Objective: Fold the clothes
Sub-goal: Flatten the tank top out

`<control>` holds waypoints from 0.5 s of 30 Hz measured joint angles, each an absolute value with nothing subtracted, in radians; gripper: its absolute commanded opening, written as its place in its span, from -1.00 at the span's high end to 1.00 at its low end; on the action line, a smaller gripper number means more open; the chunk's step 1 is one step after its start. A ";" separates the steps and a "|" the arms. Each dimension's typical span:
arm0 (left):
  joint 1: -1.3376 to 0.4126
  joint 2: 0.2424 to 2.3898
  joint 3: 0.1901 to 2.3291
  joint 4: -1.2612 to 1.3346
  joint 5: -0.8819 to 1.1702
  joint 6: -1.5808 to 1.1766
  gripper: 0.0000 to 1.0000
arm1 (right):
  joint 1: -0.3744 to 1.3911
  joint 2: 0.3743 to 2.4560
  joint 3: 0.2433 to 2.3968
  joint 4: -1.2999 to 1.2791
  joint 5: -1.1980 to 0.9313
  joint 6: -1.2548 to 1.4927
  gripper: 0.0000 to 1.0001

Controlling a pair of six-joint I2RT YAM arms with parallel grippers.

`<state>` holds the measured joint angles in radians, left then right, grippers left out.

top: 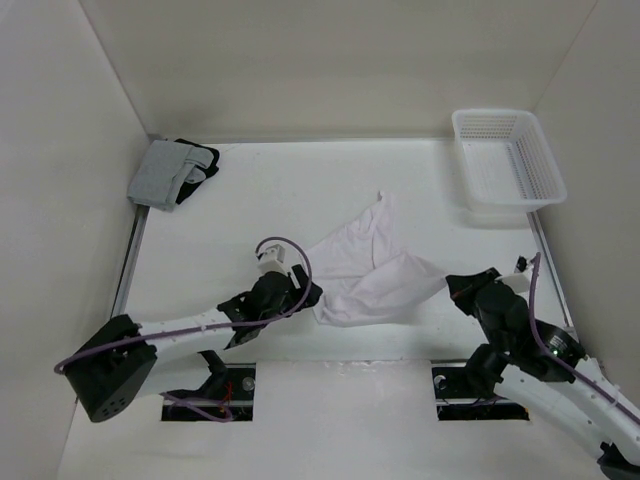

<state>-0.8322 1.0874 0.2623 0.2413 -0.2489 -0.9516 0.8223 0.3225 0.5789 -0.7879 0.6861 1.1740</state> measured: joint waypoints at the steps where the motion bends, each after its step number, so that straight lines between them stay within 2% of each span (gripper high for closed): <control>1: -0.846 1.119 0.273 0.261 -0.246 -0.948 -0.30 | 0.816 0.303 0.579 -0.798 0.693 1.172 1.00; 3: -0.862 1.186 0.297 0.302 -0.237 -0.938 -0.25 | 0.809 0.282 0.579 -0.802 0.706 1.164 1.00; 5: -0.864 1.266 0.326 0.336 -0.232 -0.934 -0.10 | 0.801 0.289 0.579 -0.801 0.710 1.152 0.99; 6: -0.861 1.305 0.340 0.356 -0.233 -0.931 0.08 | 0.799 0.298 0.579 -0.799 0.710 1.145 0.99; 8: -0.847 1.369 0.377 0.379 -0.235 -0.929 0.61 | 0.800 0.321 0.576 -0.779 0.707 1.125 0.98; 9: -0.834 1.402 0.396 0.388 -0.237 -0.926 0.75 | 0.801 0.334 0.572 -0.756 0.703 1.109 0.98; 15: -0.695 1.478 0.517 0.374 -0.243 -0.938 0.92 | 0.786 0.492 0.596 -0.564 0.622 0.949 1.00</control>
<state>-0.6952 1.4776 0.5171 0.3744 -0.2428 -0.9382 0.7856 0.4919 0.5961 -0.5636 0.6220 0.9485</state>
